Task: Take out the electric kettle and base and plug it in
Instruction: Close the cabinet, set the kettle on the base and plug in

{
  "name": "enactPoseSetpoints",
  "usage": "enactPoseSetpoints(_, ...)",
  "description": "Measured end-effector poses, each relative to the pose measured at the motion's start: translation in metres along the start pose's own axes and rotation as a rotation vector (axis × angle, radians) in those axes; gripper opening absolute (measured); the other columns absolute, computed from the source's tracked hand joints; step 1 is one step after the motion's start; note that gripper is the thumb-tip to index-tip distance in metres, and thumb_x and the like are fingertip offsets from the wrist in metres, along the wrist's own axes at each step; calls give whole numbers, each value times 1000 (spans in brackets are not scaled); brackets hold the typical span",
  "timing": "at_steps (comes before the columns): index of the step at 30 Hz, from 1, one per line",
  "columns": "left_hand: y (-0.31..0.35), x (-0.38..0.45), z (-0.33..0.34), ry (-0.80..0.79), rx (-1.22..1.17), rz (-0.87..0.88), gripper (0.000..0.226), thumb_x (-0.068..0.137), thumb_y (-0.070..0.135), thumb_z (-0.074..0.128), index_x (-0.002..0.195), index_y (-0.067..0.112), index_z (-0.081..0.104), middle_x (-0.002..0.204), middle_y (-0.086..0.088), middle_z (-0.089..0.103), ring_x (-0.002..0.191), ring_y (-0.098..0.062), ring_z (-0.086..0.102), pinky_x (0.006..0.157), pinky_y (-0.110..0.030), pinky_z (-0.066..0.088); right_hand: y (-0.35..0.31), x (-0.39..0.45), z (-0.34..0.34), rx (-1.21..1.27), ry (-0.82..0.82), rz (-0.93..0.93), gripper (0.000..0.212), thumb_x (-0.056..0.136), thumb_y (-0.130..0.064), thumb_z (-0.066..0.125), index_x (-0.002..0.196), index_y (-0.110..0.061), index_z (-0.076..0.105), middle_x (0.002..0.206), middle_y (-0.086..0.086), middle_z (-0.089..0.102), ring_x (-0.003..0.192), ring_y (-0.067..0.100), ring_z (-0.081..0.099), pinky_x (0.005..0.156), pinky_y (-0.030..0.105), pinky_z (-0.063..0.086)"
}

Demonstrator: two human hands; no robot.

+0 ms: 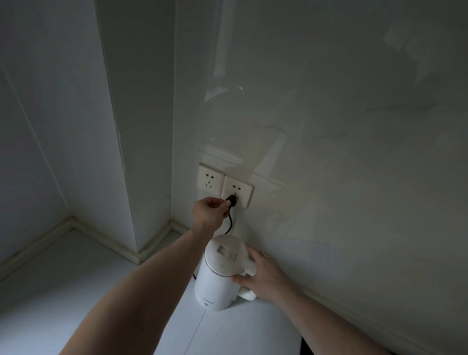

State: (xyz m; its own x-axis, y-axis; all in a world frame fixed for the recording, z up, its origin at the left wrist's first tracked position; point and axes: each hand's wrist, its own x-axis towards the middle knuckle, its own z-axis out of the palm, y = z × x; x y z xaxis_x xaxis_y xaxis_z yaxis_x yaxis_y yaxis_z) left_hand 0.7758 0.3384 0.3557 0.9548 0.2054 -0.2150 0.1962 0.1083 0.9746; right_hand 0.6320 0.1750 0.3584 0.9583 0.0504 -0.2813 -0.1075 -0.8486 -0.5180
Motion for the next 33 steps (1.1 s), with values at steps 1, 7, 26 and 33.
enactPoseSetpoints(1, 1, -3, 1, -12, -11, 4, 11, 82, 18, 82, 81, 10, 74, 70, -5, 75, 75, -27, 76, 83, -44, 62, 0, -1, 1, 1, -2, 1, 92, 65, -71, 68, 146, -52, 28, 140, -9, 54, 131, 21, 46, 106, 39, 43)
enactPoseSetpoints(7, 17, -22, 21, -97, -21, 91, 23, 82, 23, 83, 81, 2, 74, 71, -10, 73, 63, -16, 67, 69, -27, 59, -2, -2, 5, -23, 17, -30, 98, 77, -63, 72, 157, -30, 25, 149, -5, 48, 137, 22, 43, 110, 37, 38)
enactPoseSetpoints(26, 28, -22, 27, -11, 351, 199, 19, 95, 25, 60, 80, 14, 56, 73, 2, 60, 70, -19, 55, 60, -27, 41, 5, 1, 8, -5, 58, -37, 80, 80, -64, 66, 148, -35, 38, 139, -5, 55, 130, 21, 49, 106, 37, 43)
enactPoseSetpoints(33, 35, -13, 31, 5, 364, 295, 16, 94, 27, 58, 89, 14, 65, 83, -1, 70, 76, -20, 64, 66, -24, 46, 3, 2, 8, -12, 106, -88, 71, 89, -49, 68, 149, -25, 40, 143, -2, 54, 132, 21, 47, 108, 33, 39)
